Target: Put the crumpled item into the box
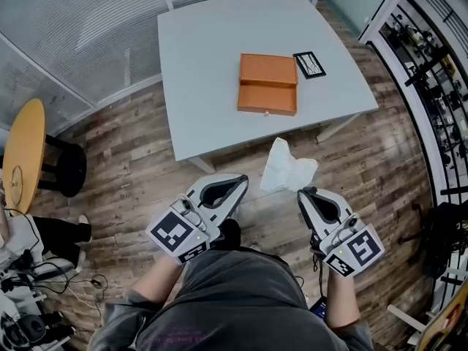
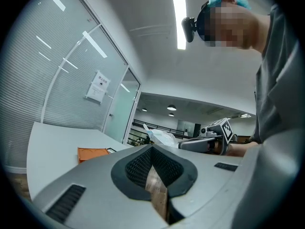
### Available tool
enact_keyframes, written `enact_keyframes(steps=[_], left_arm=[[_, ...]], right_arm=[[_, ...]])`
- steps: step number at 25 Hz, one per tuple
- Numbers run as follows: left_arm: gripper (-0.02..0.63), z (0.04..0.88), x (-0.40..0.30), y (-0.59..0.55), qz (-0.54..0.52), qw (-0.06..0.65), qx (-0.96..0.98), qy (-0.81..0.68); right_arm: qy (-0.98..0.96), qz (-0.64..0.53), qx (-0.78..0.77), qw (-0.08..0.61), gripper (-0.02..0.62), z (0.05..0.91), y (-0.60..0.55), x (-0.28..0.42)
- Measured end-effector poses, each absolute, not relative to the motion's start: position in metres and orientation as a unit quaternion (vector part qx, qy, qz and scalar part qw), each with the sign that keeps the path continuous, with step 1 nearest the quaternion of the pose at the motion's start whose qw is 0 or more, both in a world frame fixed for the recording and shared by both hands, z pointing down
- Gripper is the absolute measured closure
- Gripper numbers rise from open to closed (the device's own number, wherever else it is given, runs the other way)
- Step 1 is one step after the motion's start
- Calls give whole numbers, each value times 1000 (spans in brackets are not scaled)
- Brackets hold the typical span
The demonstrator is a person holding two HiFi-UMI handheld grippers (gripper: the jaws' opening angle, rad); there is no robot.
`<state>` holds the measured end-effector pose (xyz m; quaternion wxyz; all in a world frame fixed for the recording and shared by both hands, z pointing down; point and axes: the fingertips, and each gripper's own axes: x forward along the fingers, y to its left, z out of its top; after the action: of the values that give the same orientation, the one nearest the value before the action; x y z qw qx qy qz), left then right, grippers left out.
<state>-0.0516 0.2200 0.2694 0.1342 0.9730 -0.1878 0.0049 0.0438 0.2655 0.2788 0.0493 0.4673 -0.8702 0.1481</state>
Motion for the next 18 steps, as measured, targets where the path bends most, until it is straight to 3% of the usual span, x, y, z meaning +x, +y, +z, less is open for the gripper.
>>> enact_keyframes(steps=[18], left_arm=[[594, 284, -67, 95, 12, 153, 974, -164]], right_arm=[[-859, 168, 480, 63, 584, 292, 140, 22]])
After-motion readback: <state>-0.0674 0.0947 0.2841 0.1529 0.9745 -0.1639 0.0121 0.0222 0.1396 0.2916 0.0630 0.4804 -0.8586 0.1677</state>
